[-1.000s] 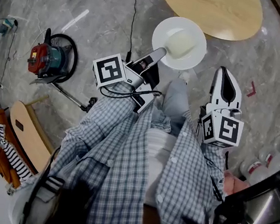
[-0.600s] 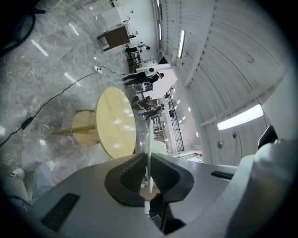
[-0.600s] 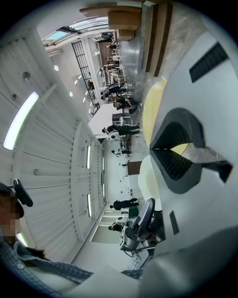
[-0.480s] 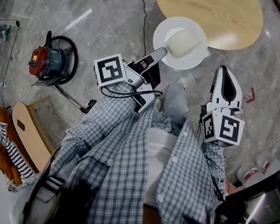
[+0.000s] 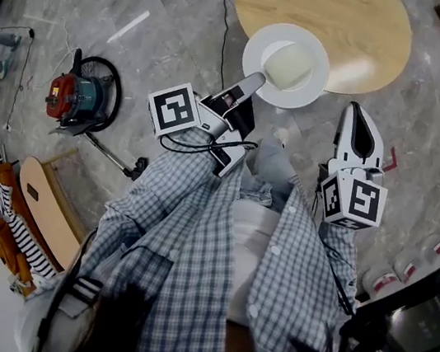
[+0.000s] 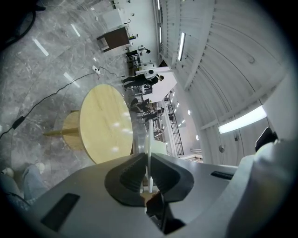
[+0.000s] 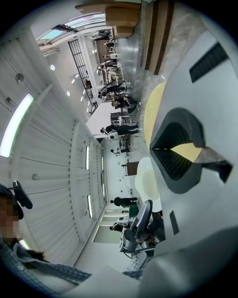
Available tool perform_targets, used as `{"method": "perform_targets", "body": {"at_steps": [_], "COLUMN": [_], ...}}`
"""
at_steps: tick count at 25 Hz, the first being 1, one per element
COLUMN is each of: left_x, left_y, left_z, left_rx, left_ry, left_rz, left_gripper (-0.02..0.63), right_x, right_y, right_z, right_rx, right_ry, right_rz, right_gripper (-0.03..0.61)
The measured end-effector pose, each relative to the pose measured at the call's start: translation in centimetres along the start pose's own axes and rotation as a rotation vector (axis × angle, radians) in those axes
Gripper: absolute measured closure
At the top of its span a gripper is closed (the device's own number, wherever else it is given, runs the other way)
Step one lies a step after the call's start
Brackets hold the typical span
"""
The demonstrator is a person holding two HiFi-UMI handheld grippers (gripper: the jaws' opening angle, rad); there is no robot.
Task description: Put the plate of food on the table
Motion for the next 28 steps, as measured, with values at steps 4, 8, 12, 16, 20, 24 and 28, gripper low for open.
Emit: {"method": "perform_targets", "body": {"at_steps": [4, 8, 12, 16, 20, 24, 28], "left_x": [0.1, 1.1, 0.4, 0.3, 0.6, 0.6, 0.3], "left_y": [4.2, 8.3, 7.9, 8.6, 8.7, 8.9, 9.5], "left_z": [-0.6, 0.0, -0.6, -0.7, -1.2, -1.5, -1.3], "left_rx": [0.007, 0.015, 0.019, 0.028, 0.024, 0.006, 0.007], "left_ry": [-0.003, 0.002, -0.004, -0.009, -0.001, -0.008, -0.015], "left_rz": [-0.019, -0.055, -0.078, -0.106, -0.115, -0.12, -0.123], "left_gripper": [0.591, 0.591, 0.591, 0.591, 0.591, 0.591, 0.591], "right_x": [0.5, 0.3, 0.8, 1.1, 1.6, 1.8, 1.7], "right_y": [3.4, 7.6, 7.3, 8.0, 8.3, 8.3, 8.2], "right_z": [-3.5, -6.3, -6.6, -7.4, -7.7, -7.7, -8.3], "right_rx": [0.036, 0.084, 0.103, 0.124, 0.127, 0.121, 0.119], "right_ry": [-0.011, -0.026, -0.025, -0.034, -0.034, -0.034, -0.041], "right_rz": [0.019, 0.026, 0.02, 0.007, -0.009, -0.006, -0.009], "right_gripper": [0.571, 0.571, 0.571, 0.571, 0.571, 0.571, 0.571]}}
Point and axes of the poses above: the fingertips, and each gripper's own axes: y forward along the fingers, z to its left, x out of its top, the point moved 9 cm from there along -y, backward along the fingers, and after that the axes turned 12 degrees about -z, right-handed, at the moved point
